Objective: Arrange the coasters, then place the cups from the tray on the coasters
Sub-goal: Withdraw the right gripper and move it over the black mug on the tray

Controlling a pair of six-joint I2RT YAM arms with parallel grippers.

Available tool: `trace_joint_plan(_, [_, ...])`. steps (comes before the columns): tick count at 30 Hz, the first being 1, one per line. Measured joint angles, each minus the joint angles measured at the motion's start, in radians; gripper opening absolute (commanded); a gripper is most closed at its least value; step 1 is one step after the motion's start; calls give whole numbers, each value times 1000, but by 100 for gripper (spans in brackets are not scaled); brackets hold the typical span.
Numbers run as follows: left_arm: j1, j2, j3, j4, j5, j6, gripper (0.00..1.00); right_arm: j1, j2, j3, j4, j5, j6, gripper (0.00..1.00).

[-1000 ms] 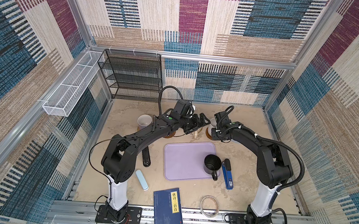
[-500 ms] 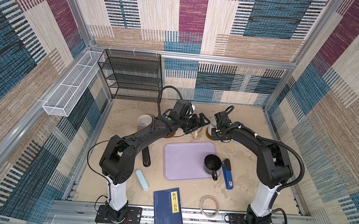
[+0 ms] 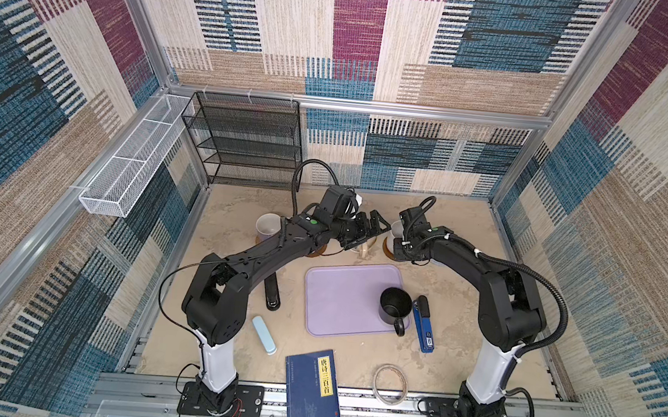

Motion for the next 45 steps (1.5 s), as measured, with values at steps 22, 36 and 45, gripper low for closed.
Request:
trace_joint_plan(22, [0, -234, -169, 15, -55, 3, 100, 9, -371, -79, 8, -23, 12, 100])
trace_joint_plan(36, [1, -479, -359, -37, -43, 12, 99, 14, -725, -313, -36, -296, 99, 97])
trace_joint_plan(45, [-7, -531, -468, -69, 52, 19, 100, 177, -743, -397, -182, -328, 177, 97])
